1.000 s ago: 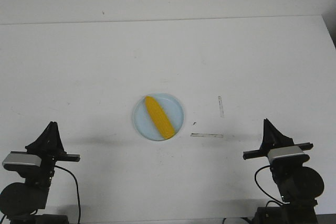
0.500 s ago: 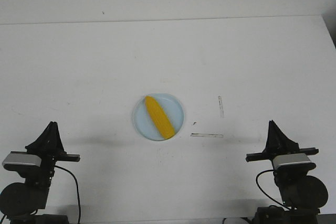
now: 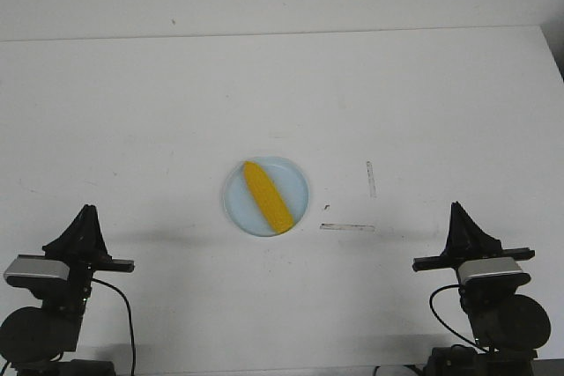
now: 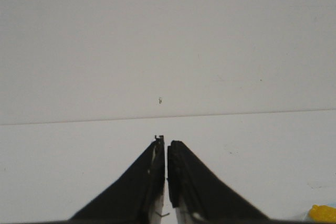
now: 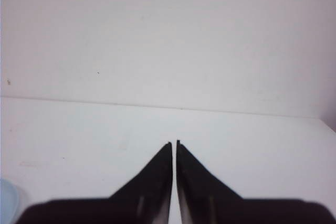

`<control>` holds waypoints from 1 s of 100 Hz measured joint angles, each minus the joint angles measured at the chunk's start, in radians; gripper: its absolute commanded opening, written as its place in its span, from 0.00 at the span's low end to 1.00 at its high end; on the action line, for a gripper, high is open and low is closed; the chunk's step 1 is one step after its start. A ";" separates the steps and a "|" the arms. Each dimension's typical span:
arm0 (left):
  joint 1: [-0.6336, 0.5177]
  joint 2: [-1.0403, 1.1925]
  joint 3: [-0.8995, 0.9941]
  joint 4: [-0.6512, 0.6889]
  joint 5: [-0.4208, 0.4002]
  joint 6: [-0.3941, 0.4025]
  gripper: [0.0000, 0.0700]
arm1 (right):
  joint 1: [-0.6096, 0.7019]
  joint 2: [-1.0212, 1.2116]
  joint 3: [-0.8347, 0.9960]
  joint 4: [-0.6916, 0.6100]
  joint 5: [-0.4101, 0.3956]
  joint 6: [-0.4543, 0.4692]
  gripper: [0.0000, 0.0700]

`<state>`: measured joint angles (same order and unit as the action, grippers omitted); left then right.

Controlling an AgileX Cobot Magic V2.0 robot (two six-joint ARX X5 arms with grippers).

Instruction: Place corn on plate with both arms

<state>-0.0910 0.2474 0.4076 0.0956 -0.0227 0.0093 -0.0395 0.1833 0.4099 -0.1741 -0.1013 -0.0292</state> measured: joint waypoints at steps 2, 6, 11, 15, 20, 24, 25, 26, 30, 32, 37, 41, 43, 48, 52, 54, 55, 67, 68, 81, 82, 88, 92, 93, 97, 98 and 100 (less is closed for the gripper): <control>0.003 -0.002 0.000 -0.004 -0.003 0.000 0.00 | 0.000 0.000 0.000 0.000 0.000 0.000 0.01; 0.012 -0.009 0.000 -0.016 -0.005 0.000 0.00 | 0.000 0.000 0.000 0.000 0.000 0.000 0.01; 0.032 -0.019 0.000 -0.041 -0.002 0.000 0.00 | 0.000 0.000 0.000 0.000 0.000 0.000 0.01; 0.047 -0.027 -0.005 -0.049 0.013 0.000 0.00 | 0.000 0.000 0.000 0.000 0.000 0.000 0.01; 0.064 -0.037 -0.020 -0.048 0.040 -0.001 0.00 | 0.000 0.000 0.000 0.000 0.000 0.000 0.01; 0.075 -0.047 -0.039 -0.048 0.056 0.000 0.00 | 0.000 0.000 0.000 0.000 0.000 0.000 0.02; 0.077 -0.050 -0.044 -0.048 0.059 -0.001 0.00 | 0.000 0.000 0.000 0.000 0.000 0.000 0.01; 0.078 -0.053 -0.050 -0.048 0.060 0.000 0.00 | 0.000 0.000 0.000 0.000 0.000 0.000 0.01; 0.084 -0.063 -0.074 -0.051 0.064 -0.001 0.00 | 0.000 0.000 0.000 0.000 0.000 0.000 0.02; 0.085 -0.069 -0.087 -0.052 0.064 -0.001 0.00 | 0.000 0.000 0.000 0.000 0.000 0.000 0.01; 0.087 -0.089 -0.120 -0.055 0.064 -0.001 0.00 | 0.000 0.000 0.000 0.000 0.000 0.000 0.01; 0.087 -0.106 -0.145 -0.056 0.065 -0.001 0.00 | 0.000 0.000 0.000 0.000 0.000 0.000 0.01; 0.087 -0.117 -0.158 -0.057 0.065 -0.001 0.00 | 0.000 0.000 0.000 0.000 0.000 0.000 0.01; 0.087 -0.145 -0.187 -0.057 0.066 -0.001 0.00 | 0.000 0.000 0.000 0.000 0.000 0.000 0.01; 0.087 -0.171 -0.208 -0.056 0.066 -0.001 0.00 | 0.000 0.000 0.000 0.000 0.000 0.000 0.01; 0.087 -0.183 -0.219 -0.056 0.066 -0.001 0.00 | 0.000 0.000 0.000 0.000 0.000 0.000 0.01; 0.087 -0.189 -0.224 -0.056 0.066 -0.001 0.00 | 0.000 0.000 0.000 0.000 0.000 0.000 0.01; 0.093 -0.243 -0.277 -0.051 0.067 -0.001 0.00 | 0.000 0.000 0.000 0.000 0.000 0.000 0.01; 0.094 -0.243 -0.280 -0.051 0.067 -0.001 0.00 | 0.000 0.000 0.000 0.000 0.000 0.000 0.01; 0.100 -0.241 -0.302 -0.051 0.066 -0.001 0.00 | 0.000 0.000 0.000 0.000 0.000 0.000 0.01; 0.100 -0.241 -0.303 -0.051 0.066 -0.001 0.00 | 0.000 0.000 0.000 0.000 0.000 0.000 0.01; 0.100 -0.242 -0.311 -0.050 0.066 -0.001 0.00 | 0.000 0.000 0.000 0.000 0.000 0.000 0.01; 0.100 -0.242 -0.317 -0.048 0.066 -0.001 0.00 | 0.000 0.000 0.000 0.000 0.000 0.000 0.01; 0.100 -0.242 -0.320 -0.047 0.066 -0.001 0.00 | 0.000 0.000 0.000 0.000 0.000 0.000 0.01; 0.100 -0.242 -0.332 -0.035 0.066 -0.001 0.00 | 0.000 0.000 0.000 0.000 0.000 0.000 0.01; 0.100 -0.242 -0.335 -0.031 0.066 -0.001 0.00 | 0.000 0.000 0.000 0.000 0.000 0.000 0.02; 0.100 -0.242 -0.343 -0.021 0.064 -0.001 0.00 | 0.000 0.000 0.000 0.000 0.000 0.000 0.01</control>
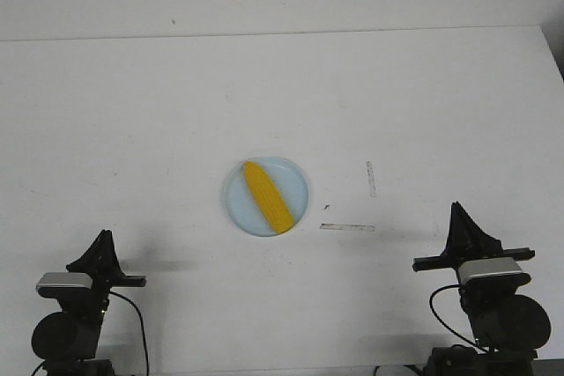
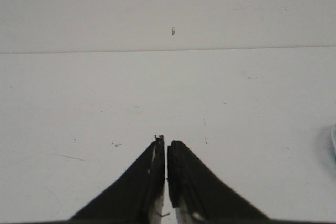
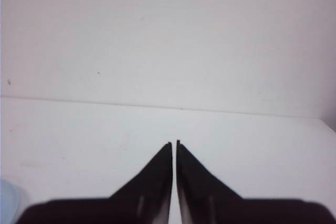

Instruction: Place corn on plate with both arms

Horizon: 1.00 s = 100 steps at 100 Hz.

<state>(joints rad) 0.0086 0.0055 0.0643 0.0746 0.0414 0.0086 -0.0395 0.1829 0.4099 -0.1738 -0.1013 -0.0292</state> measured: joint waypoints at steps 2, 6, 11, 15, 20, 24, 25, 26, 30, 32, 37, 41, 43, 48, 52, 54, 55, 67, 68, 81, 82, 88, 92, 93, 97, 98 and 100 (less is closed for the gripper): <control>0.000 0.000 -0.009 0.013 -0.003 0.000 0.00 | 0.000 0.000 0.000 0.000 0.000 0.000 0.01; 0.000 0.000 -0.028 0.039 -0.010 0.000 0.00 | 0.000 0.000 0.000 0.000 0.000 0.000 0.01; 0.000 0.001 -0.030 0.053 -0.013 0.000 0.00 | 0.000 0.000 0.000 0.000 0.000 0.000 0.01; 0.000 0.002 -0.030 0.076 -0.016 0.000 0.00 | 0.000 0.000 0.000 0.000 0.000 0.000 0.01; -0.001 -0.002 -0.030 0.080 -0.022 0.000 0.00 | 0.000 0.000 0.000 0.000 0.000 0.000 0.01; -0.006 -0.001 -0.030 0.074 -0.042 0.000 0.00 | 0.000 0.000 0.000 0.000 0.000 0.000 0.01; -0.007 -0.001 -0.030 0.071 -0.045 0.000 0.00 | 0.000 0.000 0.000 0.000 0.000 0.000 0.01; -0.008 -0.001 -0.030 0.067 -0.048 0.000 0.00 | 0.000 0.000 0.000 0.000 0.000 0.000 0.01; -0.010 -0.001 -0.030 0.063 -0.058 0.000 0.00 | 0.000 0.000 0.000 0.000 0.000 0.000 0.01; -0.011 -0.001 -0.030 0.063 -0.062 0.000 0.00 | 0.000 0.000 0.000 0.000 0.000 0.000 0.01; -0.011 -0.001 -0.030 0.066 -0.062 0.000 0.00 | 0.000 0.000 0.000 0.000 0.000 0.000 0.01; -0.011 -0.001 -0.030 0.069 -0.062 0.000 0.00 | 0.000 0.000 0.000 0.000 0.000 0.000 0.02; -0.011 -0.001 -0.030 0.069 -0.062 0.000 0.00 | 0.000 0.000 0.000 0.000 0.000 0.000 0.01; -0.011 -0.001 -0.030 0.069 -0.062 0.000 0.00 | 0.000 0.000 0.000 0.000 0.000 0.000 0.02; -0.011 -0.001 -0.030 0.069 -0.063 0.000 0.00 | 0.000 0.000 0.000 0.000 0.000 0.000 0.01; -0.011 -0.001 -0.030 0.069 -0.063 0.000 0.00 | 0.000 0.000 0.000 0.000 0.000 0.000 0.01; -0.011 -0.001 -0.030 0.069 -0.062 0.000 0.00 | 0.000 0.000 0.000 0.000 0.000 0.000 0.01; -0.011 -0.001 -0.030 0.069 -0.063 0.000 0.00 | 0.000 0.000 0.000 0.000 0.000 0.000 0.01; -0.011 -0.001 -0.030 0.069 -0.063 0.000 0.00 | 0.000 0.000 0.000 0.000 0.000 0.000 0.01; -0.011 -0.001 -0.030 0.069 -0.063 0.000 0.00 | 0.000 0.000 0.000 0.000 0.000 0.000 0.01; -0.011 -0.001 -0.030 0.069 -0.063 0.000 0.00 | 0.000 0.000 0.000 0.000 0.000 0.000 0.01; -0.011 -0.001 -0.030 0.069 -0.063 0.000 0.00 | 0.000 0.000 0.000 0.000 0.000 0.000 0.01; -0.011 -0.001 -0.030 0.069 -0.063 0.000 0.00 | 0.000 0.000 0.000 0.000 0.000 0.000 0.01; -0.011 -0.001 -0.030 0.069 -0.063 0.000 0.00 | 0.000 0.000 0.000 0.000 0.000 0.000 0.01; -0.011 -0.001 -0.030 0.069 -0.063 0.000 0.00 | 0.000 0.000 0.000 0.000 0.000 0.000 0.01; -0.011 -0.001 -0.030 0.069 -0.063 0.000 0.00 | 0.000 0.000 0.000 0.000 0.000 0.000 0.01; -0.011 -0.001 -0.030 0.069 -0.063 0.000 0.00 | 0.000 0.000 0.000 0.000 0.000 0.000 0.01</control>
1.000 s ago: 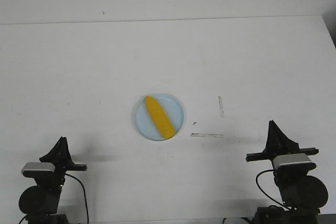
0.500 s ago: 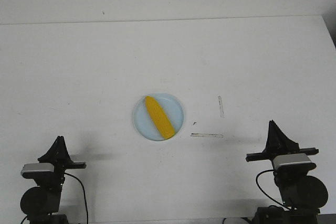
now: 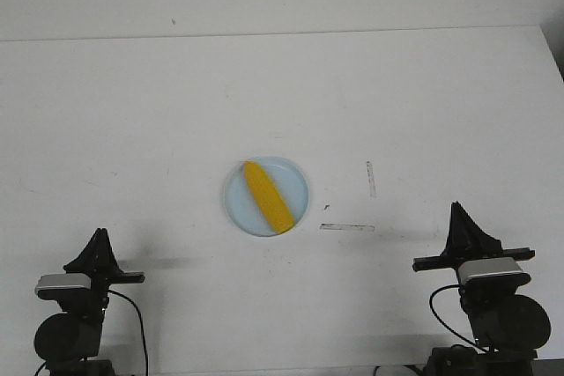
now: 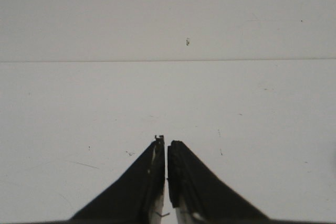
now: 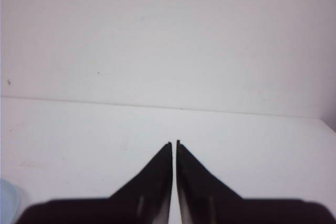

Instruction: Place corn on plate with both arms

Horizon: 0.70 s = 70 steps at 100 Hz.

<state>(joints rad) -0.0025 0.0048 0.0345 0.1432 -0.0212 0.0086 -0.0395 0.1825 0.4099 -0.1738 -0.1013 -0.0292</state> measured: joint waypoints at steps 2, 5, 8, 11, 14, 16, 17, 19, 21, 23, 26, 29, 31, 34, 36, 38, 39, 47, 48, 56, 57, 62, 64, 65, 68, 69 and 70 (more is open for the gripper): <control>0.000 0.000 0.000 0.000 0.000 0.000 0.00 | 0.000 0.000 0.000 0.000 0.000 0.000 0.01; 0.000 0.000 0.000 0.000 0.000 0.000 0.00 | 0.000 0.000 0.000 0.000 0.000 0.000 0.02; 0.000 0.000 0.000 0.000 0.000 0.000 0.00 | 0.000 0.000 0.000 0.000 0.000 0.000 0.01; 0.000 0.000 0.000 0.000 0.000 0.000 0.00 | 0.000 0.000 0.000 0.000 0.000 0.000 0.01; 0.000 0.000 0.000 0.000 0.000 0.000 0.00 | 0.000 0.000 0.000 0.000 0.000 0.000 0.01; 0.000 0.000 0.000 0.000 0.000 0.000 0.00 | 0.000 0.000 0.000 0.000 0.000 0.000 0.01; 0.000 0.000 0.000 0.000 0.000 0.000 0.00 | 0.000 0.000 0.000 0.000 0.000 0.000 0.01; 0.000 0.000 0.000 0.000 0.000 0.000 0.00 | 0.000 0.000 0.000 0.000 0.000 0.000 0.01; 0.000 0.000 0.000 0.000 0.000 0.000 0.00 | 0.000 0.000 0.000 0.000 0.000 0.000 0.02; 0.000 0.000 0.000 0.000 0.000 0.000 0.00 | 0.000 0.000 0.000 0.000 0.000 0.000 0.01; 0.000 0.000 0.000 0.000 0.000 0.000 0.00 | 0.000 0.000 0.000 0.000 0.000 0.000 0.01; 0.000 0.000 0.000 0.000 0.000 0.000 0.00 | 0.000 0.000 0.000 0.000 0.000 0.000 0.01; 0.000 0.000 0.000 0.000 0.000 0.000 0.00 | 0.000 0.000 0.000 0.000 0.000 0.000 0.02; 0.000 0.000 0.000 0.000 0.000 0.000 0.00 | 0.000 0.000 0.000 0.000 0.000 0.000 0.01; 0.000 0.000 0.000 0.000 0.000 0.000 0.00 | 0.000 0.000 0.000 0.000 0.000 0.000 0.01; 0.000 0.000 0.000 0.000 0.000 0.000 0.00 | 0.000 0.000 0.000 0.000 0.000 0.000 0.01; 0.000 0.000 0.000 0.000 0.000 0.000 0.00 | 0.000 0.000 0.000 0.000 0.000 0.000 0.01; 0.000 0.000 0.000 0.000 0.000 0.000 0.00 | 0.000 -0.012 -0.006 0.001 -0.002 0.000 0.01; 0.000 0.000 0.000 0.000 0.000 0.000 0.00 | 0.000 -0.016 -0.008 0.001 -0.003 0.000 0.01; 0.000 0.000 0.000 0.000 0.000 0.000 0.00 | 0.011 -0.048 -0.039 0.006 -0.005 0.000 0.01; 0.000 0.000 0.000 0.000 0.000 0.000 0.00 | 0.013 -0.052 -0.044 0.007 -0.002 0.000 0.01; 0.000 0.000 0.000 0.000 0.000 0.000 0.00 | 0.021 -0.069 -0.073 0.021 0.008 0.000 0.01; 0.000 0.000 0.000 0.000 0.000 0.000 0.00 | 0.023 -0.077 -0.087 0.028 0.014 0.000 0.01; 0.000 0.000 0.000 0.000 0.000 0.000 0.00 | 0.025 -0.081 -0.094 0.032 0.018 0.000 0.02; 0.000 0.000 0.000 0.000 0.000 0.000 0.00 | 0.028 -0.094 -0.118 0.047 0.022 0.000 0.01; 0.000 0.000 0.000 0.000 0.000 0.000 0.00 | 0.028 -0.099 -0.126 0.052 0.023 0.000 0.01; 0.000 0.000 0.000 0.000 0.000 0.000 0.00 | 0.029 -0.104 -0.134 0.057 0.023 0.000 0.01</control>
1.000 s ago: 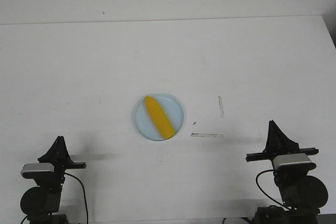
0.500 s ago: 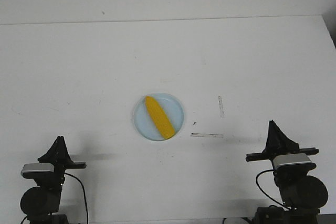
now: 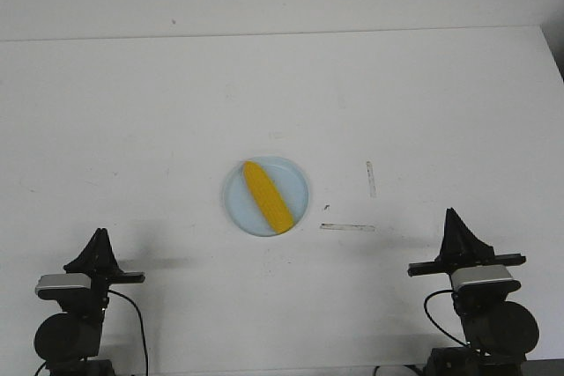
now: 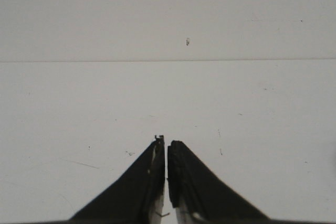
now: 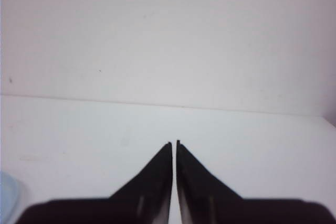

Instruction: Place corn on plate with both arms

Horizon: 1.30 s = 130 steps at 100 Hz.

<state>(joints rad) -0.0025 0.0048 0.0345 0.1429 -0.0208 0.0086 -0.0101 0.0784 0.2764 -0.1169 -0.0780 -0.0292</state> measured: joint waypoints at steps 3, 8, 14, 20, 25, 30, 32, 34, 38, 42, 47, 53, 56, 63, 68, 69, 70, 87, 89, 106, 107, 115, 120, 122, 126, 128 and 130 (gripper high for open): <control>0.000 0.000 0.000 0.000 0.000 0.000 0.00 | 0.004 -0.013 -0.024 0.023 0.000 0.000 0.01; 0.000 0.000 0.000 0.000 0.000 0.000 0.00 | 0.005 -0.034 -0.069 0.080 0.000 0.000 0.01; 0.000 0.000 0.000 0.000 0.000 0.000 0.00 | 0.005 -0.060 -0.124 0.153 0.004 0.000 0.01; 0.000 0.000 0.000 0.000 0.000 0.000 0.00 | 0.005 -0.079 -0.181 0.220 0.012 0.000 0.01; 0.000 0.000 0.000 0.000 0.000 0.000 0.00 | 0.005 -0.077 -0.224 0.274 0.016 0.000 0.01; 0.000 0.000 0.000 0.000 0.000 0.000 0.00 | 0.005 -0.077 -0.261 0.303 0.017 0.000 0.01; 0.000 0.000 0.000 0.001 0.000 0.000 0.00 | 0.005 -0.077 -0.262 0.289 0.017 0.000 0.02; 0.000 0.000 0.000 0.000 0.000 0.000 0.00 | 0.005 -0.077 -0.262 0.281 0.018 0.000 0.01; 0.000 0.000 0.000 0.000 0.000 0.000 0.00 | 0.005 -0.074 -0.262 0.283 0.021 0.000 0.01; 0.000 0.000 0.000 0.000 0.000 0.000 0.00 | 0.005 -0.074 -0.262 0.283 0.023 0.000 0.02; 0.000 0.000 0.000 0.000 0.000 0.000 0.00 | 0.005 -0.077 -0.262 0.290 0.023 0.000 0.01; 0.000 0.000 0.000 0.000 0.000 0.000 0.00 | 0.005 -0.077 -0.262 0.289 0.023 0.000 0.01; 0.000 0.000 0.000 0.000 0.000 0.000 0.00 | 0.005 -0.077 -0.262 0.289 0.023 0.000 0.02; 0.000 0.000 0.000 0.000 0.000 0.000 0.00 | 0.005 -0.077 -0.262 0.290 0.023 0.000 0.01; 0.000 0.000 0.000 0.000 0.000 0.000 0.00 | 0.005 -0.077 -0.262 0.290 0.023 0.000 0.01; 0.000 0.000 0.000 0.000 0.000 0.000 0.00 | 0.005 -0.077 -0.262 0.289 0.023 0.000 0.01; 0.000 0.000 0.000 0.000 0.000 0.000 0.00 | 0.005 -0.077 -0.262 0.290 0.023 0.000 0.01; 0.000 0.000 0.000 0.000 0.000 0.000 0.00 | 0.005 -0.077 -0.262 0.290 0.023 0.000 0.01; 0.000 0.000 0.000 0.000 0.000 0.000 0.00 | 0.005 -0.077 -0.262 0.290 0.023 0.000 0.02; 0.000 0.000 0.000 0.000 0.000 0.000 0.00 | 0.005 -0.077 -0.262 0.290 0.023 0.000 0.02; 0.000 0.000 0.000 0.000 0.000 0.000 0.00 | 0.005 -0.077 -0.262 0.290 0.023 0.000 0.02; 0.000 0.000 0.000 0.000 0.000 0.000 0.00 | 0.005 -0.077 -0.262 0.290 0.023 0.000 0.02; 0.000 0.000 0.000 0.000 0.000 0.000 0.00 | 0.005 -0.077 -0.262 0.290 0.023 0.000 0.01; 0.000 0.000 0.000 0.000 0.000 0.000 0.00 | 0.005 -0.077 -0.262 0.290 0.023 0.000 0.01; 0.000 0.000 0.000 0.000 0.000 0.000 0.00 | 0.005 -0.077 -0.262 0.290 0.023 0.000 0.02; 0.000 0.000 0.000 0.000 0.000 0.000 0.00 | 0.005 -0.077 -0.262 0.290 0.023 0.000 0.02; 0.000 0.000 0.000 0.000 0.000 0.000 0.00 | 0.005 -0.077 -0.262 0.290 0.023 0.000 0.02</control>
<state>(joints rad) -0.0025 0.0048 0.0345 0.1429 -0.0212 0.0086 -0.0055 0.0017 0.0139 0.1726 -0.0547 -0.0292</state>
